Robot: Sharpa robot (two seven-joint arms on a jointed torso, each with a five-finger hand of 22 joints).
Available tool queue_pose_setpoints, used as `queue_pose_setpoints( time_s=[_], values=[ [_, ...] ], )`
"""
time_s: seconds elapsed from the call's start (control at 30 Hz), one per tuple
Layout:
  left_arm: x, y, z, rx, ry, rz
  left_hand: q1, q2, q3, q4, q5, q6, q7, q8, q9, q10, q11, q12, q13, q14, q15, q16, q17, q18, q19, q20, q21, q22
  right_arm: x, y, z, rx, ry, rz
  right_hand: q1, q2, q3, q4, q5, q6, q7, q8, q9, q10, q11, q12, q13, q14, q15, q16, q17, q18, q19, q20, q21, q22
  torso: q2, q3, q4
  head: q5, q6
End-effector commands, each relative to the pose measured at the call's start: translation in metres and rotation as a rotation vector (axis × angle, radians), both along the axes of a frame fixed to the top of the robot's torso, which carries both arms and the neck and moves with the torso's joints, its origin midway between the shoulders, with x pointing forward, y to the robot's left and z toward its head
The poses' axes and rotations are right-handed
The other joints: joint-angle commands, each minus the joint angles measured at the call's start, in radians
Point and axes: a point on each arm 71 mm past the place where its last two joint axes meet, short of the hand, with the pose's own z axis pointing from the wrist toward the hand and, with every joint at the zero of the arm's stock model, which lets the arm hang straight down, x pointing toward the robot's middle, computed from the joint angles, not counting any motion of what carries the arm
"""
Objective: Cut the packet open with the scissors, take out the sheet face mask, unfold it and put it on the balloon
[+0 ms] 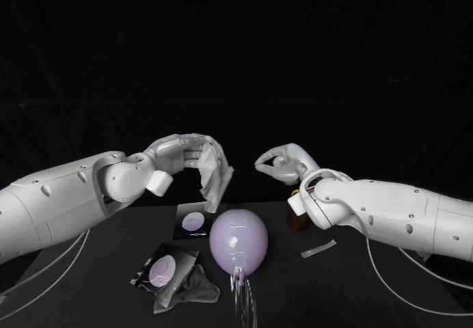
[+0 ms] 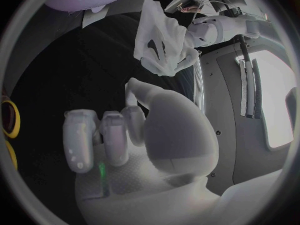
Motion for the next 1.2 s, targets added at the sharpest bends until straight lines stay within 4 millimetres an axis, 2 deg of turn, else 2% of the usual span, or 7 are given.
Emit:
queue_pose_setpoints(
  time_s=[0.03,0.2,0.53,0.63,0.73,0.83,1.2],
  values=[
    [-0.002,-0.004,0.001,0.010,0.002,-0.055,0.007,-0.004,-0.006,-0.002,0.003,-0.004,0.133,0.044,0.109,0.003,-0.005,-0.007,-0.001,0.007,-0.003,-0.006,0.002,0.011,0.011,-0.001,0.006,0.002,0.001,0.002,-0.001,0.023,0.009,0.025,-0.006,0.004,0.007,0.000,0.005,-0.001,0.002,0.005,0.055,0.003,0.000,-0.006,0.109,0.106,-0.006,0.004,0.263,-0.005,0.072,-0.002,-0.006,0.241,0.000,0.0002,0.0004,-0.001,-0.002],
    [-0.002,-0.005,-0.001,0.041,0.011,-0.091,0.009,-0.007,-0.007,-0.006,0.003,-0.002,0.131,0.045,0.102,0.004,-0.008,-0.009,-0.001,0.016,-0.009,-0.009,0.004,0.010,0.068,-0.012,0.035,0.010,0.002,0.004,-0.001,0.041,0.004,0.040,-0.010,0.005,0.012,-0.003,0.005,-0.006,0.004,0.007,0.057,0.001,0.001,-0.009,0.107,0.105,-0.005,0.001,0.259,-0.003,0.068,-0.001,-0.013,0.239,0.000,0.0007,-0.0006,-0.001,-0.002],
    [-0.002,-0.006,-0.002,0.073,0.011,-0.090,0.008,-0.008,-0.008,-0.006,0.003,-0.001,0.131,0.044,0.100,0.003,-0.008,-0.010,-0.001,0.018,-0.010,-0.010,0.005,0.010,0.077,-0.013,0.040,0.011,0.003,0.009,-0.003,0.033,0.038,0.058,-0.024,-0.001,0.021,-0.013,0.005,-0.038,0.013,0.004,0.058,-0.048,0.009,-0.095,0.048,0.093,0.002,-0.026,0.229,0.008,0.042,0.003,-0.057,0.223,-0.001,0.0002,-0.0014,0.000,-0.006],
    [-0.001,-0.006,-0.001,0.075,0.010,-0.084,0.008,-0.008,-0.009,-0.004,0.003,0.000,0.131,0.044,0.097,0.003,-0.009,-0.011,-0.001,0.019,-0.011,-0.012,0.005,0.010,0.094,-0.016,0.049,0.013,0.001,0.013,-0.005,0.013,0.061,0.066,-0.062,-0.019,0.003,0.001,0.008,-0.084,0.034,-0.025,0.044,-0.109,0.027,-0.192,-0.018,0.080,0.017,-0.051,0.203,0.017,0.017,0.012,-0.097,0.210,-0.002,0.0001,-0.0006,-0.002,-0.005],
    [-0.002,-0.007,0.000,0.077,0.010,-0.083,0.008,-0.008,-0.010,-0.004,0.003,0.000,0.130,0.044,0.095,0.003,-0.009,-0.012,-0.001,0.019,-0.012,-0.014,0.006,0.009,0.105,-0.018,0.055,0.015,-0.003,0.018,-0.010,-0.008,0.100,0.069,-0.159,-0.083,-0.066,0.053,0.031,-0.131,0.065,-0.074,0.015,-0.148,0.055,-0.254,-0.060,0.072,0.041,-0.065,0.189,0.020,0.006,0.031,-0.116,0.203,-0.002,0.0001,0.0006,-0.003,-0.005],
    [-0.002,-0.007,0.000,0.080,0.011,-0.083,0.008,-0.009,-0.010,-0.003,0.003,0.001,0.130,0.044,0.094,0.003,-0.010,-0.013,-0.001,0.019,-0.012,-0.016,0.006,0.009,0.113,-0.019,0.060,0.016,-0.007,0.026,-0.018,-0.031,0.153,0.059,-0.207,-0.111,-0.114,0.089,0.043,-0.142,0.072,-0.096,0.000,-0.158,0.062,-0.271,-0.073,0.070,0.049,-0.068,0.185,0.023,0.001,0.042,-0.124,0.201,-0.002,0.0003,-0.0007,-0.003,-0.006],
    [-0.001,-0.008,0.000,0.093,0.014,-0.073,0.008,-0.010,-0.011,-0.003,0.003,0.002,0.130,0.044,0.090,0.003,-0.010,-0.014,-0.001,0.019,-0.014,-0.022,0.005,0.009,0.138,-0.023,0.076,0.021,-0.011,0.056,-0.041,-0.110,0.318,0.011,-0.302,-0.149,-0.235,0.181,0.115,-0.145,0.076,-0.114,-0.016,-0.205,0.069,-0.324,-0.115,0.058,0.056,-0.089,0.165,0.034,-0.024,0.056,-0.169,0.186,0.001,-0.0007,0.0017,-0.011,-0.008]
  ],
)
